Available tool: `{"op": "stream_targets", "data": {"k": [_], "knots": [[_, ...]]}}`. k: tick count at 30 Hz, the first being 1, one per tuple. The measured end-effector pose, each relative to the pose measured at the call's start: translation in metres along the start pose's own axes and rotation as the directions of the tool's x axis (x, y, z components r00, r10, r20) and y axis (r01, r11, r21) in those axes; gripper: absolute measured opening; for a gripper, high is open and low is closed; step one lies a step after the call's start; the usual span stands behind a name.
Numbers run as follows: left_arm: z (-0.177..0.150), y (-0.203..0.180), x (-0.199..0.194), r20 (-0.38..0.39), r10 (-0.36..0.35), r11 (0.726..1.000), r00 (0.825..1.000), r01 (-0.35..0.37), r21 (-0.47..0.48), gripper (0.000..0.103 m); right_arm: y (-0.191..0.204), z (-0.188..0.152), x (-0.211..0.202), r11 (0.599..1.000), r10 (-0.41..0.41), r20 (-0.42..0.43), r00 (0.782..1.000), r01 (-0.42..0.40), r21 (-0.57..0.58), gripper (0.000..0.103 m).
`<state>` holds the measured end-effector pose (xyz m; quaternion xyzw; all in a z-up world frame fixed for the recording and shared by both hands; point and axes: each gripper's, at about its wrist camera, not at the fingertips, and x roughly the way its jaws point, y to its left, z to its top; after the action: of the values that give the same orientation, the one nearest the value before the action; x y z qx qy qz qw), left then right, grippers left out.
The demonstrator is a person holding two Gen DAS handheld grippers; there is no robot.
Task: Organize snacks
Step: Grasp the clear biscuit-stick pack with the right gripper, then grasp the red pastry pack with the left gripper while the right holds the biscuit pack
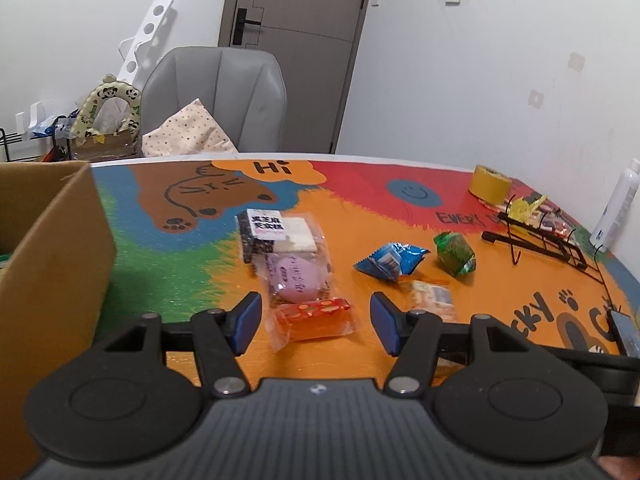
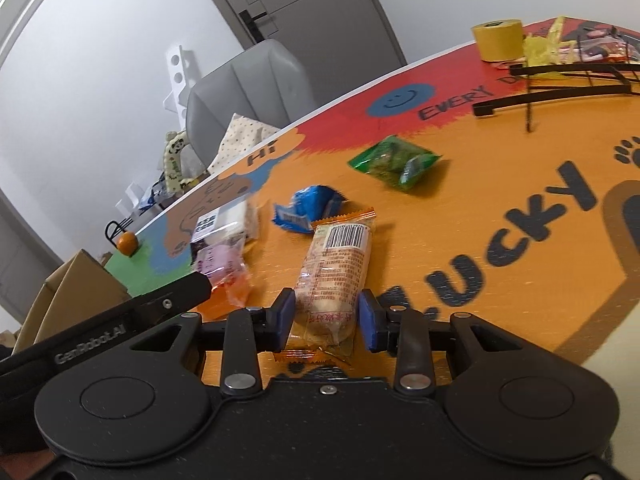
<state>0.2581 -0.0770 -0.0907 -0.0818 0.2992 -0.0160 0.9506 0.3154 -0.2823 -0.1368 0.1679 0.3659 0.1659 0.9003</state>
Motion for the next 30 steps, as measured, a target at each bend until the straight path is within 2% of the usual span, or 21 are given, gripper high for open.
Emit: {"op": "stream_targets", "data": {"k": [2, 5, 8, 14, 19, 22, 24, 27, 29, 30], "knots": [[-0.001, -0.002, 0.006, -0.004, 0.007, 1.000, 1.000, -0.007, 0.000, 0.064, -0.004, 0.002, -0.002, 1.000, -0.008, 0.002, 1.000, 0.008, 0.004, 0.033], [-0.003, -0.005, 0.014, -0.005, 0.046, 0.999, 0.999, -0.046, 0.005, 0.074, -0.010, 0.004, -0.004, 1.000, -0.018, 0.003, 1.000, 0.018, 0.014, 0.033], [-0.004, -0.010, 0.022, 0.003, 0.063, 0.998, 0.998, -0.063, 0.012, 0.082, -0.011, 0.005, -0.005, 1.000, -0.021, -0.001, 1.000, 0.021, 0.008, 0.040], [-0.010, -0.017, 0.038, -0.012, 0.081, 0.996, 0.997, -0.081, 0.036, 0.083, -0.012, 0.008, -0.002, 1.000, -0.027, 0.004, 1.000, 0.027, -0.001, 0.043], [-0.014, -0.014, 0.041, 0.005, 0.098, 0.995, 0.995, -0.098, 0.025, 0.082, -0.002, 0.009, 0.004, 0.998, -0.040, 0.011, 0.999, 0.040, -0.041, 0.057], [-0.013, -0.010, 0.044, -0.011, 0.090, 0.996, 0.996, -0.090, 0.000, 0.078, 0.006, 0.011, 0.010, 0.997, -0.050, 0.010, 0.999, 0.050, -0.066, 0.058], [-0.012, -0.007, 0.043, -0.011, 0.099, 0.995, 0.995, -0.100, -0.008, 0.067, 0.009, 0.011, 0.013, 0.995, -0.058, 0.015, 0.998, 0.059, -0.076, 0.060], [-0.012, -0.005, 0.041, -0.012, 0.085, 0.996, 0.996, -0.085, -0.009, 0.055, 0.015, 0.010, 0.016, 0.991, -0.081, 0.021, 0.996, 0.083, -0.105, 0.062], [-0.011, -0.002, 0.038, -0.015, 0.080, 0.997, 0.997, -0.080, -0.014, 0.052, 0.019, 0.007, 0.016, 0.986, -0.099, 0.025, 0.995, 0.101, -0.132, 0.061], [-0.012, -0.001, 0.037, -0.016, 0.080, 0.997, 0.997, -0.080, -0.018, 0.051, 0.020, 0.006, 0.016, 0.984, -0.104, 0.025, 0.994, 0.107, -0.141, 0.057]]}}
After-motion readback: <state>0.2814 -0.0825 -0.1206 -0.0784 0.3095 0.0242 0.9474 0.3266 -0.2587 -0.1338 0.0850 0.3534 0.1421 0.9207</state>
